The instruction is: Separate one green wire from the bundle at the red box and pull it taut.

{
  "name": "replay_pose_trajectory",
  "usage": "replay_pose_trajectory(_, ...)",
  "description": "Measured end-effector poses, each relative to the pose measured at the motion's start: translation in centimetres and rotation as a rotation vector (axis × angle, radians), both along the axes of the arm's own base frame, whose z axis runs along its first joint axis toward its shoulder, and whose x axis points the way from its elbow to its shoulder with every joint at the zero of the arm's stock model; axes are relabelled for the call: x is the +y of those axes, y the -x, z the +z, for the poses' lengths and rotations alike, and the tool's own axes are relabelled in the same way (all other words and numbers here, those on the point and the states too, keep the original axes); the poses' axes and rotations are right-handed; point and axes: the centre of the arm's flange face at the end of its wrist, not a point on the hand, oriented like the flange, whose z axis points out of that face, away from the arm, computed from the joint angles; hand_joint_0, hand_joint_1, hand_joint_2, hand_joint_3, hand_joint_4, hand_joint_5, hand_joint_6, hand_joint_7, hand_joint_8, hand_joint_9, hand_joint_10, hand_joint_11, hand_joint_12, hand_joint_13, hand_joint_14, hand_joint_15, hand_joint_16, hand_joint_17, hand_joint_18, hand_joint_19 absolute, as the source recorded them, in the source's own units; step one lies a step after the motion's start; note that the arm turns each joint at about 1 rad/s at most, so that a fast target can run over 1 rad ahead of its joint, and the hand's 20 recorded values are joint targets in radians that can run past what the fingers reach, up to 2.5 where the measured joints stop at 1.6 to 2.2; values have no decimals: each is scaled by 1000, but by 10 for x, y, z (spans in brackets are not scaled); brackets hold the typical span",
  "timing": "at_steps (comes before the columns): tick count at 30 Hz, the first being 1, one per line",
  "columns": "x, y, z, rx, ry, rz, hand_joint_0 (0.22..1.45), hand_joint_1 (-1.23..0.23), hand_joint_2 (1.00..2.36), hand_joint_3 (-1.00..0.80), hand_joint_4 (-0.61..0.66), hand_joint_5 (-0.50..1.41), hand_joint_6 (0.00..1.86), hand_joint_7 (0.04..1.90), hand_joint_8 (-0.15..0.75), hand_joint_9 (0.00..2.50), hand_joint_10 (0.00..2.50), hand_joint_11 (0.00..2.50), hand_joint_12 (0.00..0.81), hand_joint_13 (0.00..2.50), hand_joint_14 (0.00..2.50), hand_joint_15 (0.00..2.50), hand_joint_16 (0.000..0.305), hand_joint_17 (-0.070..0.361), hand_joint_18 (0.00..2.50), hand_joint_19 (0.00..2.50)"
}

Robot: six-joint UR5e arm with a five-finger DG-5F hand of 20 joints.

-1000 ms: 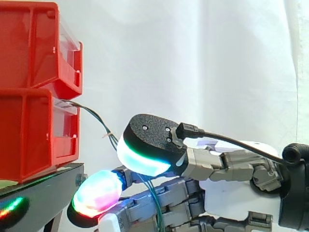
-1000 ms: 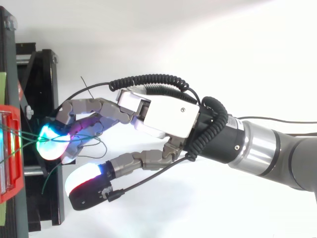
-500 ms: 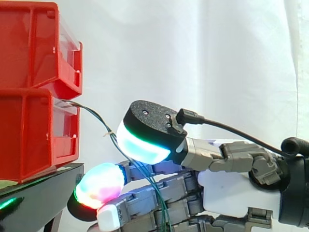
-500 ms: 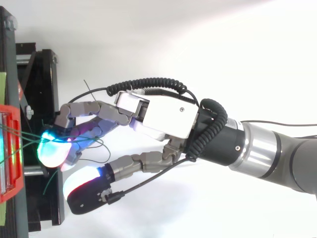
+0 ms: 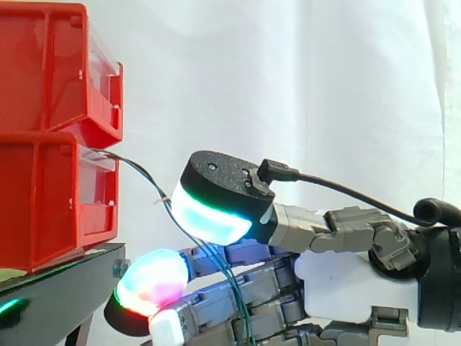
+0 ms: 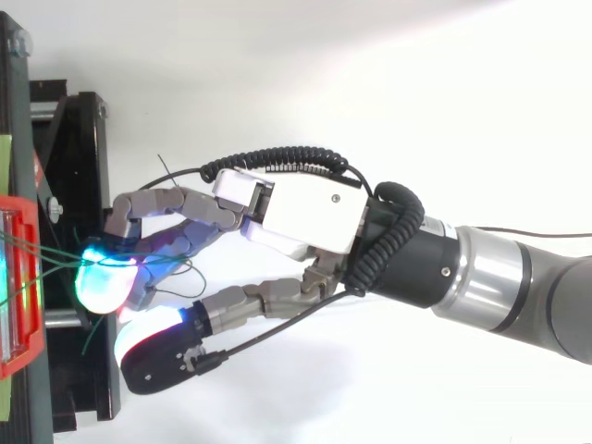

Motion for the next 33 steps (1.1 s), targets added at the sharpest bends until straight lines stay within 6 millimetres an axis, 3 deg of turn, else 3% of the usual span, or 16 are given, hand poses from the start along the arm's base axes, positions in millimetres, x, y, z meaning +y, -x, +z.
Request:
replay_pose_trajectory(7,-6,0,3,-2,-5,-5,580,-653,1000,-496,203,-84,503,1201,260,927,15,514,349,696,11,289,46,103,638,401)
replay_pose_trajectory(13,-14,0,3,-3,-5,-13,584,-658,1002,-469,151,-67,506,1407,263,929,15,520,348,700,11,289,46,103,641,400)
replay_pose_trajectory(29,-34,2,16,-2,-3,-11,589,-689,1007,-419,148,-128,729,1092,263,915,17,556,350,704,13,292,46,104,646,400)
replay_pose_trajectory(33,-36,0,19,-5,-3,-14,592,-688,1009,-381,134,-139,765,1089,265,911,17,574,350,704,12,299,46,104,645,410)
